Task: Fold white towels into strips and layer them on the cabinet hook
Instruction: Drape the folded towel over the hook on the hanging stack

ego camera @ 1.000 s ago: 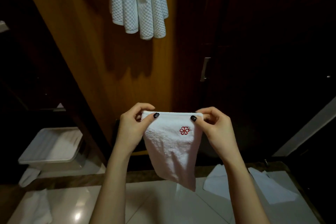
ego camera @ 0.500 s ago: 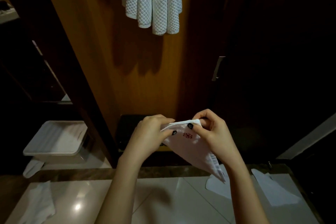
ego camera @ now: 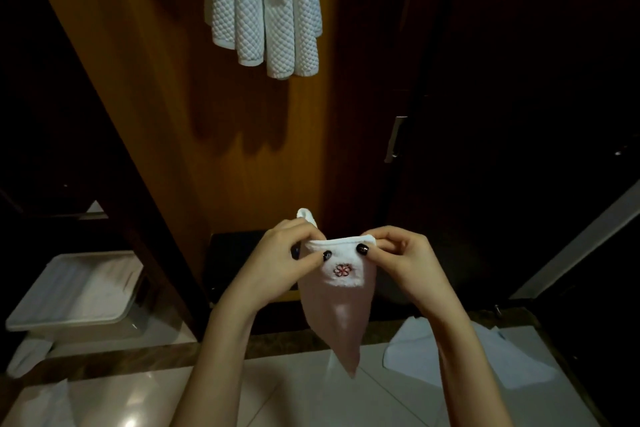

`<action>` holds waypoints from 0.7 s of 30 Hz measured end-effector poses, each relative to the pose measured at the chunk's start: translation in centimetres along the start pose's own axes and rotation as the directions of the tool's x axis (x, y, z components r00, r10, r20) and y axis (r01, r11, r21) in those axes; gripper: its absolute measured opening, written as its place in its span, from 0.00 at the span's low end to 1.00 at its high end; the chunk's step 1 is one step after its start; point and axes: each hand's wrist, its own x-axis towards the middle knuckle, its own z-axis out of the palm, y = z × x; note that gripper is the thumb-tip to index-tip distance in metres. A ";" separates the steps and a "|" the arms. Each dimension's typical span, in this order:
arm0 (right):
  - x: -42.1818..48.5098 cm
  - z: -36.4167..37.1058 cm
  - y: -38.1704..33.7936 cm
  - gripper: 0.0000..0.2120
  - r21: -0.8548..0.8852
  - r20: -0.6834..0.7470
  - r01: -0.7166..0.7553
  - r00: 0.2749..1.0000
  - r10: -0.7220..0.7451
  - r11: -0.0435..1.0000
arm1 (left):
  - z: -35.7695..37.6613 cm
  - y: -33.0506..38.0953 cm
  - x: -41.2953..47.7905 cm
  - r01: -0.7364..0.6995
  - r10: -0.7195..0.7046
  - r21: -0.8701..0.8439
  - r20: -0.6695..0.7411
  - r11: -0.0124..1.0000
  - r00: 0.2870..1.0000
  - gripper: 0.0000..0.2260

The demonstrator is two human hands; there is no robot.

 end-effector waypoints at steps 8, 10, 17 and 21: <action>0.2 1.5 -1.0 0.05 0.125 0.022 0.099 0.994 -0.103 0.987 | -0.3 1.2 -0.4 -0.128 0.112 -0.246 -0.078 0.961 0.991 0.10; 0.5 1.9 -1.3 0.06 0.168 0.053 0.093 0.993 -0.104 0.981 | -0.5 1.5 -0.5 -0.189 0.170 -0.260 -0.093 0.947 0.981 0.11; 0.2 2.8 -1.7 0.05 0.202 0.046 0.106 0.992 -0.118 0.974 | -1.2 1.3 -1.1 -0.264 0.236 -0.256 -0.138 0.930 0.962 0.08; 0.1 3.1 -1.5 0.05 0.163 -0.029 0.123 0.992 -0.120 0.979 | -0.9 1.0 -1.3 -0.211 0.155 -0.267 -0.214 0.940 0.964 0.07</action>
